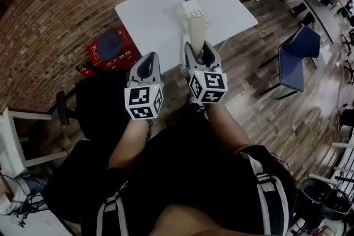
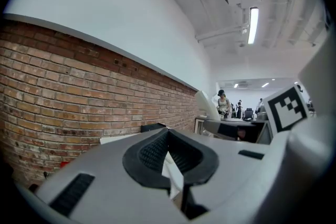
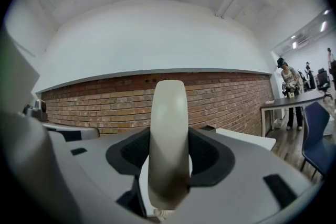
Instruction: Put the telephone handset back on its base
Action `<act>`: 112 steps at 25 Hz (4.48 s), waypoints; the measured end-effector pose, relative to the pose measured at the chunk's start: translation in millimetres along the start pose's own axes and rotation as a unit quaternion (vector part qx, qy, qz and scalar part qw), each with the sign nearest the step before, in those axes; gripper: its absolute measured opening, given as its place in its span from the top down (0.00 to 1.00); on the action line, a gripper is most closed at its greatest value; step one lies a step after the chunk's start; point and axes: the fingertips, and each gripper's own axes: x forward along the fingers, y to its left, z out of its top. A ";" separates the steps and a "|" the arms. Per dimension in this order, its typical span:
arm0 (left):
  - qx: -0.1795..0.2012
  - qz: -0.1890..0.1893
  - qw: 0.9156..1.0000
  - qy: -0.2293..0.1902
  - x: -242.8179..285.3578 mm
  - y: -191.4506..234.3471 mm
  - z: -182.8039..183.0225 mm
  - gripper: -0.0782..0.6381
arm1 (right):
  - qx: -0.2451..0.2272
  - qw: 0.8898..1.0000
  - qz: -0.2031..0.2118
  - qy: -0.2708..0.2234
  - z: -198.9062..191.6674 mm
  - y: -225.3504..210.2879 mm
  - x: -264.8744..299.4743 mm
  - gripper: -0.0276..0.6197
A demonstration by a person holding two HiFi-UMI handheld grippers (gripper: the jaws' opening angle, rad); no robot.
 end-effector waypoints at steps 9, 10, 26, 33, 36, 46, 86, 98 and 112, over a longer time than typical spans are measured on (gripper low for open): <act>-0.013 0.037 0.999 0.033 75.5 19.1 -19.8 0.89 | 0.008 0.999 0.026 0.029 -19.6 -44.1 80.1 0.64; -0.013 0.040 0.998 0.035 84.5 19.8 -18.6 0.89 | 0.010 0.999 0.029 0.032 -20.0 -50.2 88.8 0.64; -0.044 0.123 0.990 0.058 213.3 27.5 4.1 0.89 | -0.010 0.985 0.105 0.135 -43.5 -131.8 215.0 0.64; -0.045 0.137 0.987 0.069 238.8 20.6 2.3 0.89 | -0.018 0.974 0.111 0.197 -75.9 -143.6 248.1 0.64; -0.040 0.136 0.987 0.072 245.7 23.3 2.5 0.89 | -0.021 0.968 0.104 0.226 -91.8 -144.5 262.5 0.64; -0.026 0.131 0.989 0.069 255.0 34.6 8.0 0.89 | -0.049 0.945 0.090 0.310 -145.6 -143.5 299.1 0.64; -0.032 0.159 0.985 0.050 223.5 86.4 21.3 0.89 | -0.090 0.901 0.035 0.423 -218.7 -135.9 337.0 0.64; -0.037 0.146 0.987 0.047 228.8 83.8 18.7 0.89 | -0.071 0.947 0.065 0.308 -176.2 -132.7 343.5 0.60; -0.041 0.136 0.990 0.020 246.5 94.9 44.2 0.89 | -0.047 0.992 0.118 0.011 36.7 -116.6 299.2 0.96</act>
